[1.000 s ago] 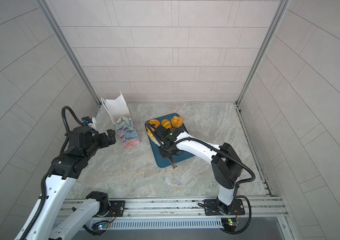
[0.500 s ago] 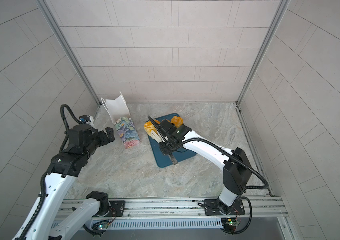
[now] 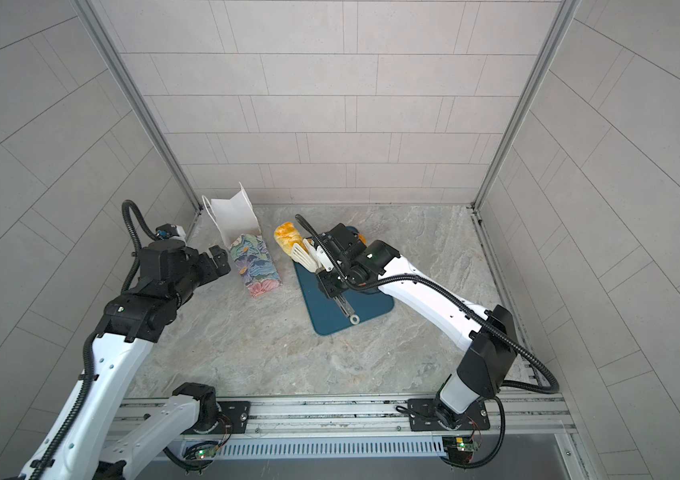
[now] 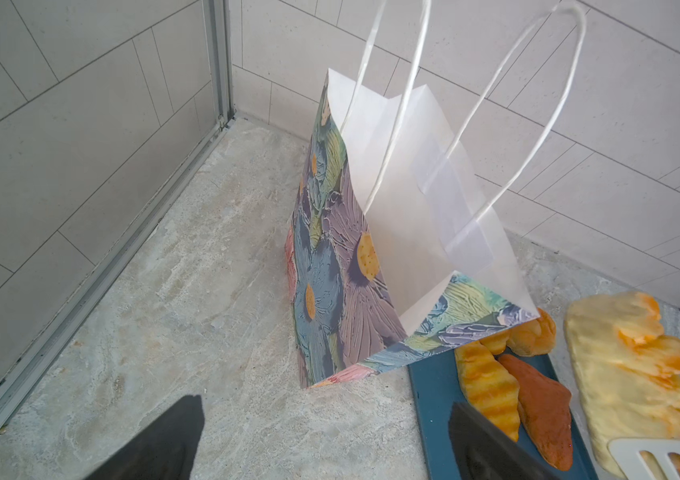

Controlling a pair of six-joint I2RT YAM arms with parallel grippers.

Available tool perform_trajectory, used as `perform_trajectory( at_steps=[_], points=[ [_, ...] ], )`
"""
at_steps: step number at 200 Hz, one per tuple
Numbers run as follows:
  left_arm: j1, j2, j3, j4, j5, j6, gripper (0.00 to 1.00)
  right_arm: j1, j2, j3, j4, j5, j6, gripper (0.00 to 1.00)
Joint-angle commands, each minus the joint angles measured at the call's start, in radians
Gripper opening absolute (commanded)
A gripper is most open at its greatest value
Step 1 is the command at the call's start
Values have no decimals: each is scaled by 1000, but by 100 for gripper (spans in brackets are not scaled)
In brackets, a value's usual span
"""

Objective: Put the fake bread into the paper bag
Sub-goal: 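Lift the braided bun in the right tongs and carry it toward the bag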

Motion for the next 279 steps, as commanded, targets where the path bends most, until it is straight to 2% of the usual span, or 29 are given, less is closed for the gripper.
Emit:
perform_trajectory(
  at_steps=[1,73,115,173,240,279],
  points=[
    [0,11,51,-26,-32,-10,100,-10,-33,52,19,-30,-42,25],
    [3,3,66,-38,-60,26,100,-8,-22,135,27,-94,-31,25],
    [24,7,79,-52,-30,39,100,11,36,236,10,-108,-32,26],
    [71,11,74,-51,57,34,100,65,262,553,-135,-102,-73,27],
    [89,11,57,-49,93,69,100,78,495,904,-251,-79,-61,26],
    [100,12,47,-49,104,83,100,81,555,953,-205,-64,-38,26]
  ],
)
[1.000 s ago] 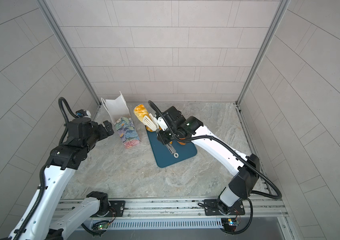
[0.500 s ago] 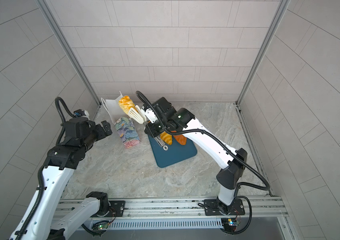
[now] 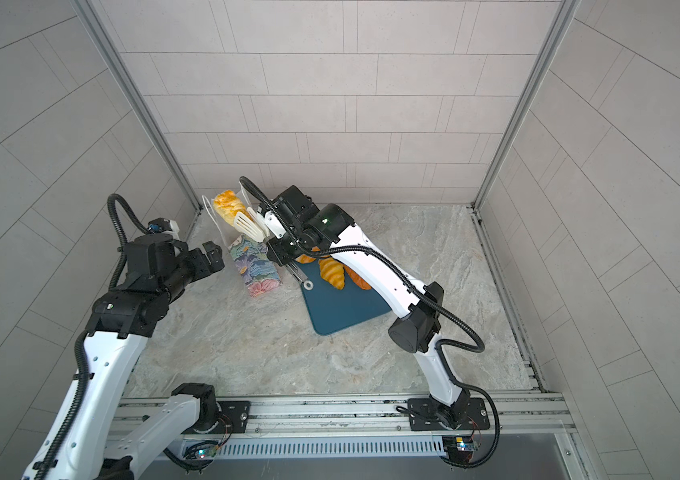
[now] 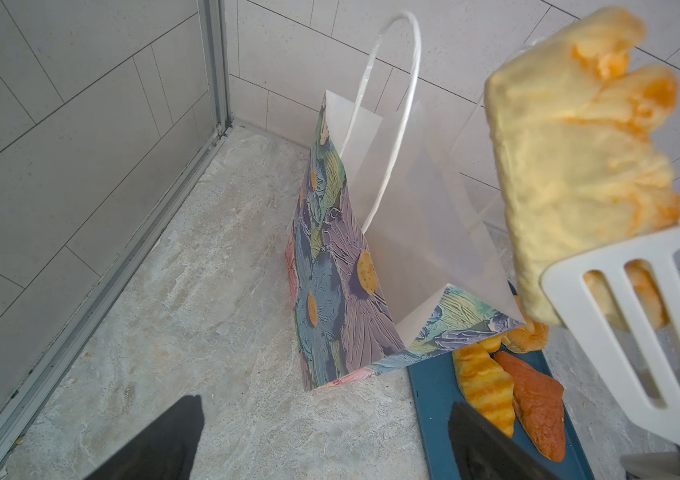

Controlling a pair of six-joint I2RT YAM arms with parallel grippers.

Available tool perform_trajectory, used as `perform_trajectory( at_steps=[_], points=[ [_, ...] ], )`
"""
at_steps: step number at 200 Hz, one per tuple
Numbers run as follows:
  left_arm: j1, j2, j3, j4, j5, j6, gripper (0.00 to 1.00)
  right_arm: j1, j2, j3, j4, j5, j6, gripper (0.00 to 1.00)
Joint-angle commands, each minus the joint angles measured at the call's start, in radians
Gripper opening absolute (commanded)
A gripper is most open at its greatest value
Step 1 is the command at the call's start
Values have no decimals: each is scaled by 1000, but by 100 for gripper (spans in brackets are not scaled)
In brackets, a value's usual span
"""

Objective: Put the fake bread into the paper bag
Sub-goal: 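Lift the braided bun in the right tongs and carry it toward the bag, then lower the braided bun into the floral paper bag and open the right tongs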

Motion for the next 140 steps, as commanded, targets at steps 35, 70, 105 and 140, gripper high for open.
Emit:
perform_trajectory(
  at_steps=[35,70,105,140],
  points=[
    [16,-15,-16,1,36,19,100,6,64,88,44,42,40,28],
    [17,-21,-30,4,51,22,100,11,106,134,45,41,53,28],
    [18,-24,-40,5,59,28,100,11,118,136,50,70,69,29],
    [22,-25,-42,6,64,31,100,11,123,137,46,89,74,37]
  ],
)
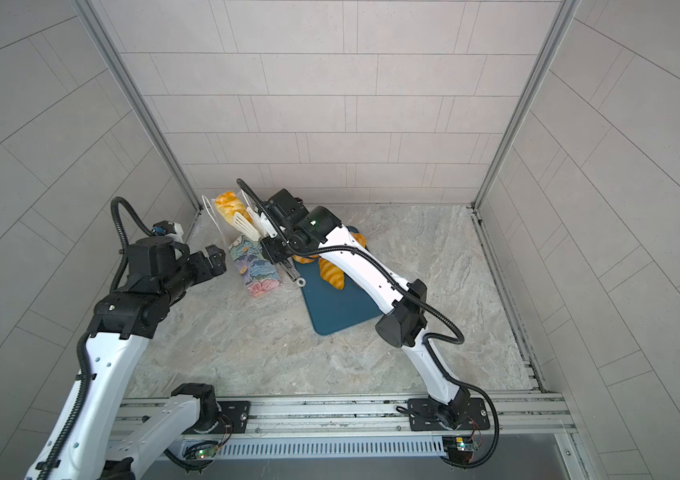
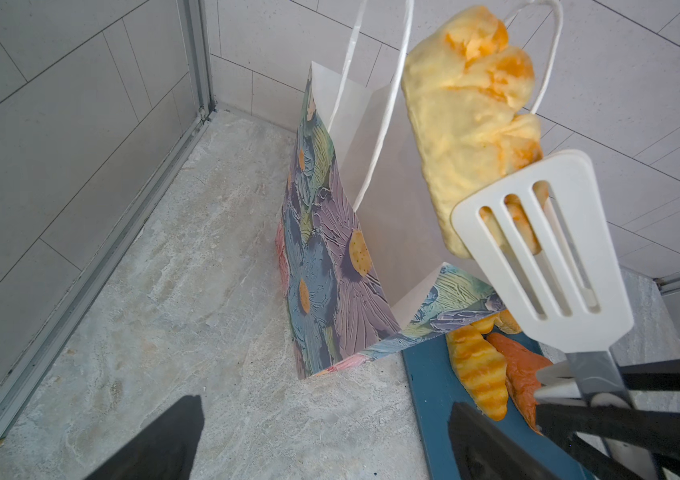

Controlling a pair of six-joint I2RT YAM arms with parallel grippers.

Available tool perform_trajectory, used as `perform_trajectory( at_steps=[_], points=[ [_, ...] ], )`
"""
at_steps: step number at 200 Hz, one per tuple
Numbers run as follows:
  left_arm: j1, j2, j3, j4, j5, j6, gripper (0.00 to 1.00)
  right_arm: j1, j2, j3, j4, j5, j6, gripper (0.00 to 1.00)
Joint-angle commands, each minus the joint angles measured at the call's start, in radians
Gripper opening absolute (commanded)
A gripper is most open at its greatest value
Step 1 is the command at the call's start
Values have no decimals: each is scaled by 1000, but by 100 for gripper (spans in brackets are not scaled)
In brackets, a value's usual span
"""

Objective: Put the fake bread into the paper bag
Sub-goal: 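Lower the braided bun into the floral paper bag and open the right tongs, then withdraw the empty right tongs from the bag back over the tray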

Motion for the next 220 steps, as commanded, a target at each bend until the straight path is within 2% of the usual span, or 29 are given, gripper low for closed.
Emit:
perform_trajectory(
  at_steps=[1,39,82,134,173,220],
  points=[
    [9,-15,-10,4,5,14,100,5,2,34,33,28,9,37],
    [11,-17,-14,3,14,17,100,6,0,47,21,39,10,48],
    [13,-22,-21,5,22,12,100,22,-7,81,9,55,5,53],
    [15,-31,-24,4,28,10,100,34,-47,81,-12,82,-10,54],
    [13,-46,-23,6,54,37,100,36,-102,74,-78,145,-54,54],
    [11,-53,-34,12,90,46,100,31,-232,-85,-106,277,-103,55]
  ],
)
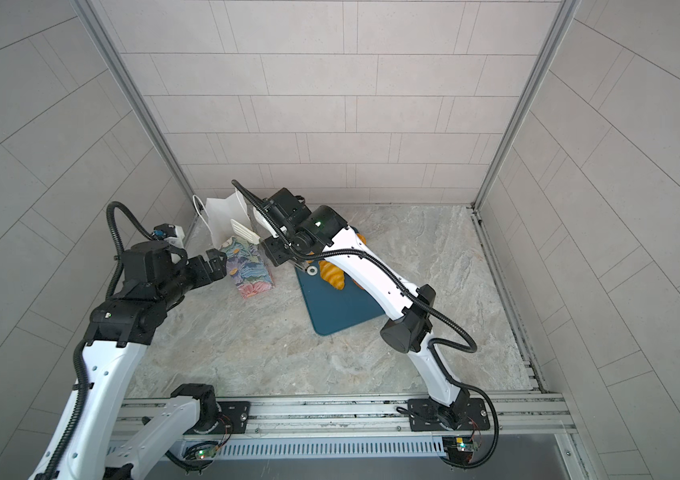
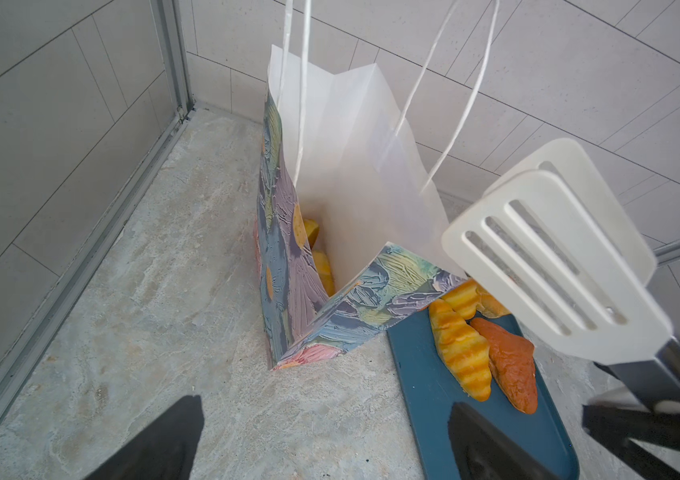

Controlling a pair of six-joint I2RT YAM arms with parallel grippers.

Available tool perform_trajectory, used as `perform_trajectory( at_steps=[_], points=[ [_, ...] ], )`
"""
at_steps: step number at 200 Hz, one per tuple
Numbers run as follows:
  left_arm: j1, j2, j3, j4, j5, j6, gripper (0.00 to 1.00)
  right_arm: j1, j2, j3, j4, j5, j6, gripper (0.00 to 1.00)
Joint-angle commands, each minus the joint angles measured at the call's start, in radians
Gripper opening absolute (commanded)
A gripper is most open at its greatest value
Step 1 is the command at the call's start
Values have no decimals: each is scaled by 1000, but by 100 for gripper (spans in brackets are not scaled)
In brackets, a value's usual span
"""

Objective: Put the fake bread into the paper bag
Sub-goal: 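Withdraw the empty right tongs from the bag back over the tray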

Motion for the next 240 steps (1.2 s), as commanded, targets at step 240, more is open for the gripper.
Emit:
perform_trajectory(
  at_steps=[240],
  points=[
    [-275,2,-40,34,-240,13,100,-206,-463,-1113,-12,424,149,57]
  ],
)
